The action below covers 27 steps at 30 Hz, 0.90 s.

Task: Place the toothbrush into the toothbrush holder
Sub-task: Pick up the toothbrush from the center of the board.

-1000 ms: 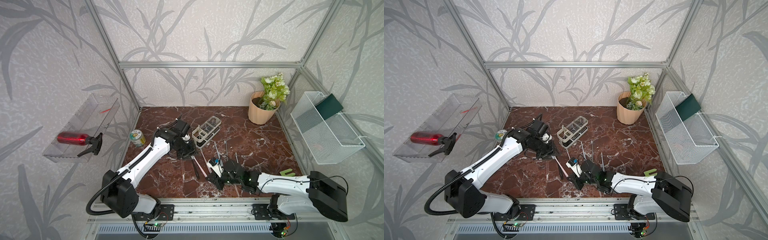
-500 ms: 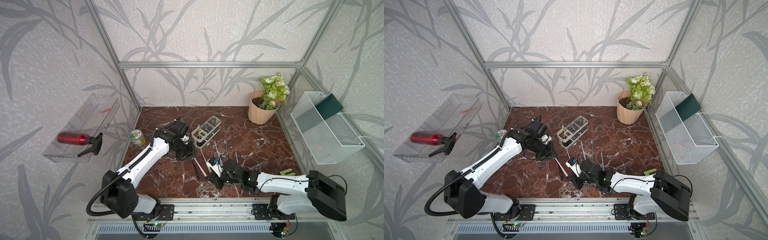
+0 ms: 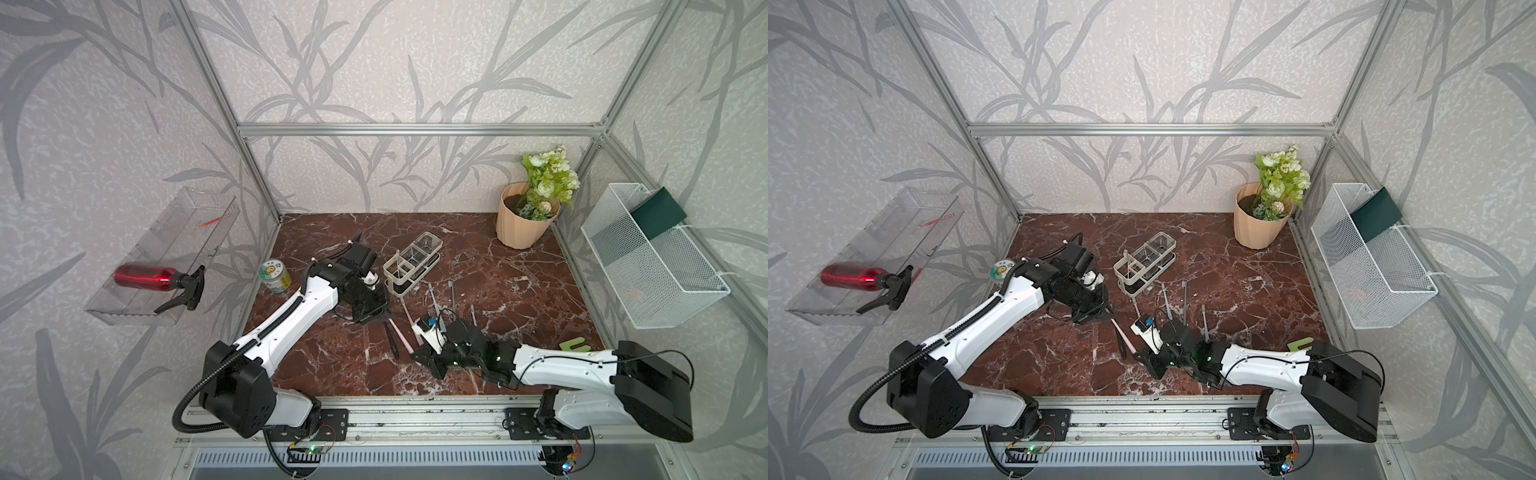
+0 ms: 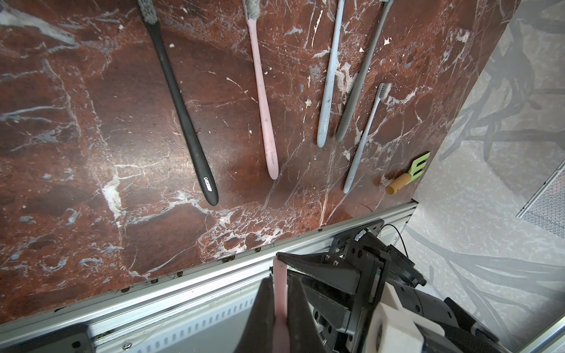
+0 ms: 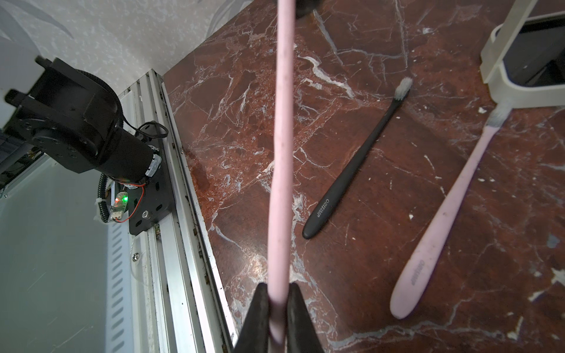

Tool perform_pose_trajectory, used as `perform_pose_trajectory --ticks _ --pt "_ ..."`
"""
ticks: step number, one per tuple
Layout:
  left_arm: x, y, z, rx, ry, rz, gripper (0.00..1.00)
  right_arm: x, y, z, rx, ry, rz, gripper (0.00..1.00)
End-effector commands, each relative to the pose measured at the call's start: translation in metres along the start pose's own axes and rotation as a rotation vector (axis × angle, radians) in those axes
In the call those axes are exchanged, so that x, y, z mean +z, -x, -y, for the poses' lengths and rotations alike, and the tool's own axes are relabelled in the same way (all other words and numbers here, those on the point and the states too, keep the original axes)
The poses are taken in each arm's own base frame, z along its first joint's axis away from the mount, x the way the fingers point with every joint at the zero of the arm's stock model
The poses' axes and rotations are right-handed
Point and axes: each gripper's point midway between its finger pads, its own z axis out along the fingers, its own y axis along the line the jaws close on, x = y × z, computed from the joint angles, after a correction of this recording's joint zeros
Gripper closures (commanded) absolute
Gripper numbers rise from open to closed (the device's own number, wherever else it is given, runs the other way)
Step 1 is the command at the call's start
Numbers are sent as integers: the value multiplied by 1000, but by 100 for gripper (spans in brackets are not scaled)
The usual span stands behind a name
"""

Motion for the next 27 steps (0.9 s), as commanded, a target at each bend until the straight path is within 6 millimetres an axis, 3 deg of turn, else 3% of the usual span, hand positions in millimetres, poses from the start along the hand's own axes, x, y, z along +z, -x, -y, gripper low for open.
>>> perform_pose_trajectory --ticks 1,3,4,7,10,15,19,27 --pt "-5 -1 1 10 -10 8 97 0 9 -5 -7 8 16 100" --pt "-5 0 0 14 -5 11 100 -1 9 -4 -7 0 17 100" --pt "-6 0 -1 16 -2 13 100 -1 9 -3 -8 -6 17 95" --pt "-11 2 -4 27 20 26 100 -6 12 2 -11 -38 34 57" --pt "-20 8 -10 49 79 61 100 -15 17 7 -24 -80 69 39" --pt "-45 26 -12 105 191 173 100 -46 32 22 -31 -190 211 24" --pt "-71 48 3 139 204 305 100 -68 37 34 -22 -264 295 17" --pt "-117 86 40 238 245 527 100 -77 38 39 -7 -301 321 6"
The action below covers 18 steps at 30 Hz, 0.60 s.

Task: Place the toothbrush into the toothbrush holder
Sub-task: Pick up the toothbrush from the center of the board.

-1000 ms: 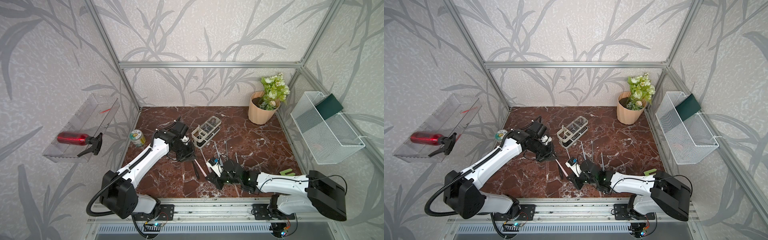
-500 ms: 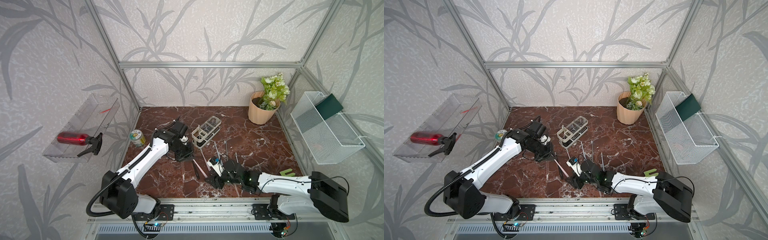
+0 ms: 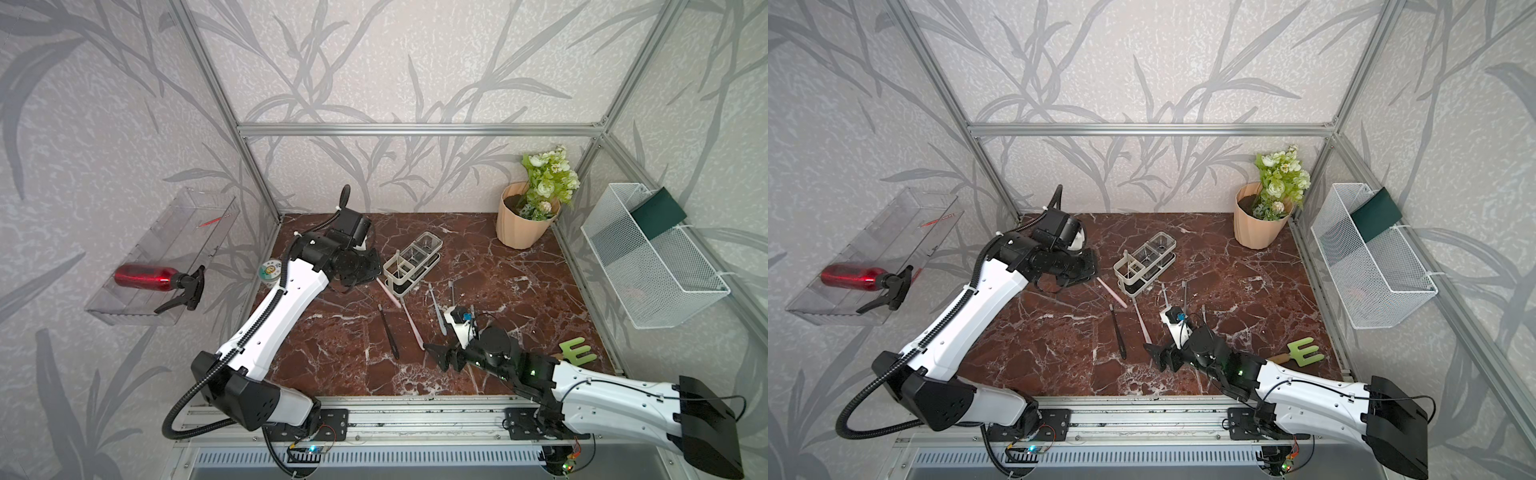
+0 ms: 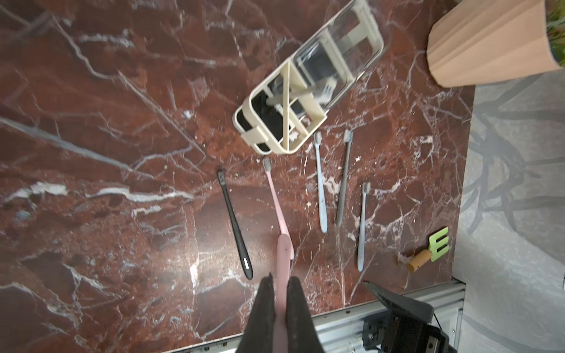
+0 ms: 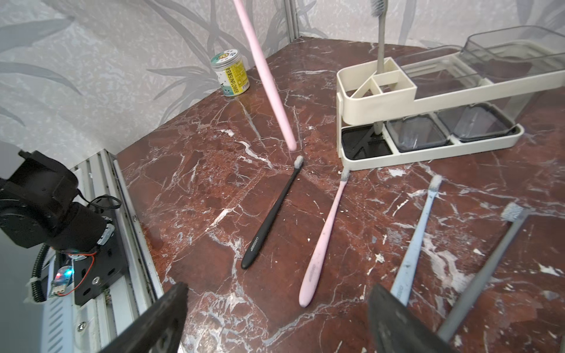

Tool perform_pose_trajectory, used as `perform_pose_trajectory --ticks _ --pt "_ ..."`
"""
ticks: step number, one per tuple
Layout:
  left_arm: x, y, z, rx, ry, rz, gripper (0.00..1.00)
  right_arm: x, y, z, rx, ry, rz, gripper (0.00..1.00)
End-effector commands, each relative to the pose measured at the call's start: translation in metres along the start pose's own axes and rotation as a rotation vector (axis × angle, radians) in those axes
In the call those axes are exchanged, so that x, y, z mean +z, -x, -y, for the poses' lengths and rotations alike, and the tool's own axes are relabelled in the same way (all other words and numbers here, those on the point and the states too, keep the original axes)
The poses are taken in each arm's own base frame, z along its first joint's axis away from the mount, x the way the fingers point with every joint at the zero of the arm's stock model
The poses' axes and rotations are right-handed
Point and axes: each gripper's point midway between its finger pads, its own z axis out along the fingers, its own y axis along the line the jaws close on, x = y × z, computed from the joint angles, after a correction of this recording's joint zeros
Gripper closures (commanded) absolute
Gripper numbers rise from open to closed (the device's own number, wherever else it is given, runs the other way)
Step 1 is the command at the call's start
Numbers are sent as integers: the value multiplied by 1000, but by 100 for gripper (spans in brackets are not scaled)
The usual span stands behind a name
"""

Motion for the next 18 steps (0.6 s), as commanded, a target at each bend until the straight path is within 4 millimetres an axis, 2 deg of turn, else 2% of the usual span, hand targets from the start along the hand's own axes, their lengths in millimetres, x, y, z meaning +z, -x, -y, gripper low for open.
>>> perform_pose_trajectory --ticks 1,6,10,18 --pt "-7 19 -2 55 80 75 100 -3 2 7 6 -40 19 6" --pt "-8 37 18 136 115 122 100 -5 3 10 8 -54 27 4" --pt "1 41 31 195 155 120 100 -8 5 12 13 -60 38 3" --pt "14 57 40 261 228 151 100 -11 7 9 16 -39 56 3"
